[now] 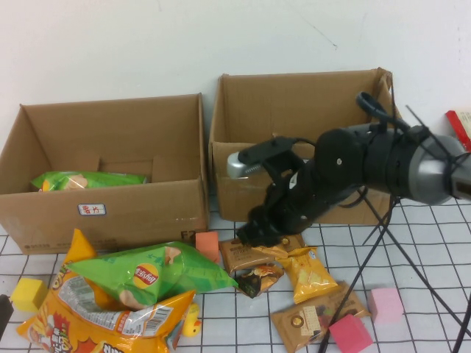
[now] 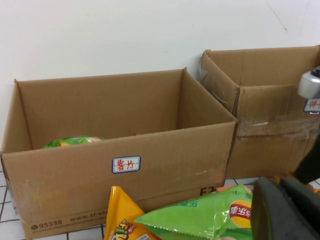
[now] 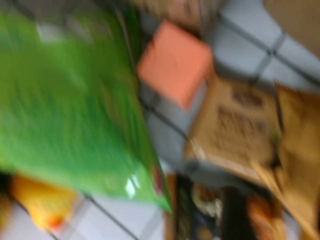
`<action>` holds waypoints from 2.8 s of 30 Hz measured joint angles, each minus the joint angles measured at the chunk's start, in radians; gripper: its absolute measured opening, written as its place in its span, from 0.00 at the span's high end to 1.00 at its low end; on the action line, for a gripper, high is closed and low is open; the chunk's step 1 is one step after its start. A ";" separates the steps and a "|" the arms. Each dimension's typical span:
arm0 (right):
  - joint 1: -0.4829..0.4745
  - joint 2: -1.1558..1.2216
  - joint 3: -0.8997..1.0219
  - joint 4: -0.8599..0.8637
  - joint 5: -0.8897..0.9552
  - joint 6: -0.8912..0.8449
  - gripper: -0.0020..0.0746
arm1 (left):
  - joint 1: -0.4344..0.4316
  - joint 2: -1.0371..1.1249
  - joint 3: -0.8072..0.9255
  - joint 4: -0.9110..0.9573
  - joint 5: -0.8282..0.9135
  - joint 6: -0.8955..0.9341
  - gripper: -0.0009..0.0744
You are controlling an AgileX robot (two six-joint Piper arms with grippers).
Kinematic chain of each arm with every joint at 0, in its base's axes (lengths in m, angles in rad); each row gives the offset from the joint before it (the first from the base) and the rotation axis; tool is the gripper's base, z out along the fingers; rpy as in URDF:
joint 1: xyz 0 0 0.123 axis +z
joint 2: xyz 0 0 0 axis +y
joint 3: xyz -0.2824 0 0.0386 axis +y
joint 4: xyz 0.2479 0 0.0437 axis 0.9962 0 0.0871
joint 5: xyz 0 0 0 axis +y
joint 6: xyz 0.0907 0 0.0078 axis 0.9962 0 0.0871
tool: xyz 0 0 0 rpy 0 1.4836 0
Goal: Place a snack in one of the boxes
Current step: Pick up the biscuit
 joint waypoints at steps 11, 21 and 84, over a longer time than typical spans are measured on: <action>0.002 0.062 -0.001 0.069 -0.164 0.003 0.28 | 0.000 0.000 0.000 0.000 -0.006 0.008 0.99; 0.002 0.118 -0.002 0.069 -0.190 0.005 0.33 | 0.000 0.000 0.000 0.006 -0.006 0.008 0.99; 0.002 -0.199 -0.003 0.040 0.144 -0.178 0.78 | 0.000 0.000 0.000 0.008 -0.008 0.016 0.99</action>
